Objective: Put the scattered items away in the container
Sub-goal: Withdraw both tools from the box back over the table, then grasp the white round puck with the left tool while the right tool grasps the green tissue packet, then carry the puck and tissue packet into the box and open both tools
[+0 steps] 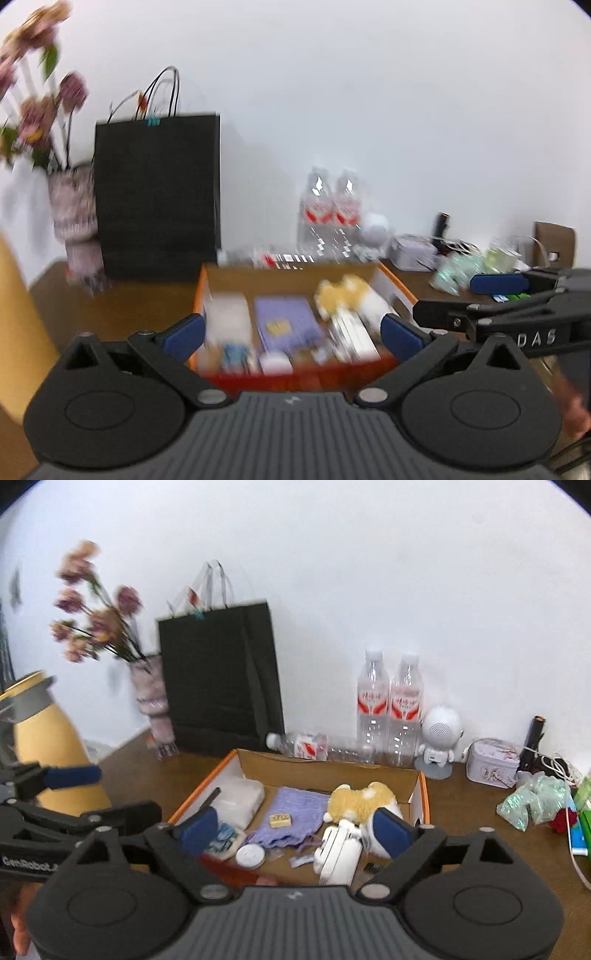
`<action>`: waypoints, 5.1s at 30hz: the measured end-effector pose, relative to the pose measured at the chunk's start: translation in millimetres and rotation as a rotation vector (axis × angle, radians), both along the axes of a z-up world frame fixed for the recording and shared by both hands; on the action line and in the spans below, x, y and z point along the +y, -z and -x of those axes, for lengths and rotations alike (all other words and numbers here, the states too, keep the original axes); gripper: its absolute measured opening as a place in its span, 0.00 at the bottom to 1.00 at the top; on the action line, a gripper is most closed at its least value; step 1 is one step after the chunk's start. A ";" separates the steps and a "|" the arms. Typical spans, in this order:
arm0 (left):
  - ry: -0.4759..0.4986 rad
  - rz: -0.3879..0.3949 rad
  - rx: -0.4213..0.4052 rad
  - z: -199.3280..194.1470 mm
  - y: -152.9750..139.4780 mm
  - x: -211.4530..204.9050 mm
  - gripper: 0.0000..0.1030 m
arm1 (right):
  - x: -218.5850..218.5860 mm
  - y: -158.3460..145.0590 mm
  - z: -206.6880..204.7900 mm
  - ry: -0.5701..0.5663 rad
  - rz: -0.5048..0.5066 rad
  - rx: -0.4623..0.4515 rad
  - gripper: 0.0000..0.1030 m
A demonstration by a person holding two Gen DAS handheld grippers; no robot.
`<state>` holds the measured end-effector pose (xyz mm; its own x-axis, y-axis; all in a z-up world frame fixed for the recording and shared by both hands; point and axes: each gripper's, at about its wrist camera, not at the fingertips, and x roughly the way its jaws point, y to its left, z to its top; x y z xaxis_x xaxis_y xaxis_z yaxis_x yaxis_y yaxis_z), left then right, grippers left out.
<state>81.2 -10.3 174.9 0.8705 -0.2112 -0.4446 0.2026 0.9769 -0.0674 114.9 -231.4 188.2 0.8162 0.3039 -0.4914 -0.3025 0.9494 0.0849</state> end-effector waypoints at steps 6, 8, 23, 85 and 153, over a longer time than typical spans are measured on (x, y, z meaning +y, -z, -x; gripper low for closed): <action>-0.046 -0.045 -0.045 94.4 106.9 4.5 1.00 | 0.2 98.9 97.0 -0.007 0.101 -0.029 0.97; -0.052 -0.105 0.073 103.9 130.0 0.5 1.00 | 0.3 126.0 115.1 -0.002 0.127 0.027 0.97; -0.124 -0.111 0.229 95.3 144.8 9.5 1.00 | 7.1 168.1 131.7 0.045 0.112 0.160 1.00; 0.044 0.075 0.128 16.6 110.3 -19.0 0.25 | -34.2 170.9 30.3 0.183 0.086 0.126 0.62; 0.049 0.047 0.306 -251.6 66.1 19.5 0.26 | 23.1 83.8 -257.1 -0.047 0.099 0.460 0.81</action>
